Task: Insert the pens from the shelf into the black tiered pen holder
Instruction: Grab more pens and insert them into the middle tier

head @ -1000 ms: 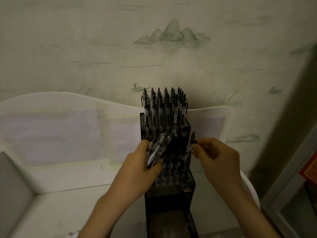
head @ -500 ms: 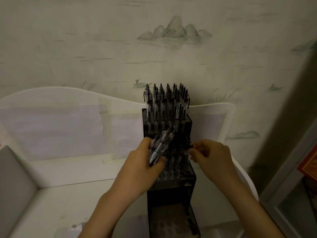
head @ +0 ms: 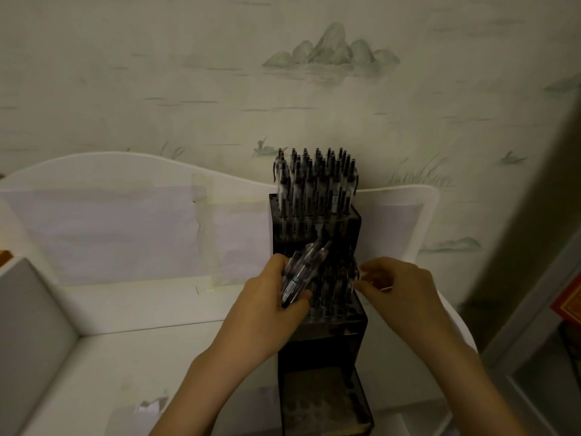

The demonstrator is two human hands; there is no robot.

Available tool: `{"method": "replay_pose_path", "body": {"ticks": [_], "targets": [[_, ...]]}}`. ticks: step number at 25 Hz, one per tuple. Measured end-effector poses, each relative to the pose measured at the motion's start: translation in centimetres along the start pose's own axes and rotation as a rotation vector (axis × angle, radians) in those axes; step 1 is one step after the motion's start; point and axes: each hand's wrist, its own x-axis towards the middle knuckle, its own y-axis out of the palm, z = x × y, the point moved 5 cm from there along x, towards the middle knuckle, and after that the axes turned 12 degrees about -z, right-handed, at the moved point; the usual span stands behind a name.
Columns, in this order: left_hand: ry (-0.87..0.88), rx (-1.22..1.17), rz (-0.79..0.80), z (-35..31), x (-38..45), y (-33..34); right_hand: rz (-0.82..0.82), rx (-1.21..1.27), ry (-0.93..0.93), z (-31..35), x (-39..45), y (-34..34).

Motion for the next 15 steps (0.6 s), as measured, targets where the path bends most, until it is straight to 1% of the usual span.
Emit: {"method": "replay_pose_path", "body": {"ticks": [2, 3, 4, 5, 7, 8, 11, 15], "targets": [[-0.002, -0.012, 0.006, 0.2, -0.2, -0.1, -0.135, 0.119, -0.076, 1.8, -0.5, -1.1], [-0.006, -0.014, 0.010, 0.4, -0.3, -0.2, -0.148, 0.212, -0.097, 3.0, -0.9, -1.3], [-0.011, -0.017, 0.015, 0.5, -0.5, -0.2, -0.105, 0.310, -0.091, 4.0, -1.4, -1.0], [-0.016, -0.023, 0.020, 0.6, -0.6, -0.2, -0.028, 0.397, -0.062, 5.0, -1.8, -0.3], [-0.025, -0.034, 0.031, 0.8, -0.9, -0.3, 0.132, 0.519, 0.033, 5.9, -2.6, 1.5], [-0.032, -0.039, 0.036, 0.9, -1.0, -0.3, 0.180, 0.563, 0.086, 5.9, -2.9, 2.4], [-0.053, -0.039, 0.031, 1.7, -1.4, -0.8, 0.236, 0.640, 0.205, 6.0, -3.4, 3.8], [-0.087, -0.048, 0.015, 3.0, -1.7, -1.7, 0.293, 0.726, 0.266, 6.7, -3.9, 4.9]]}}
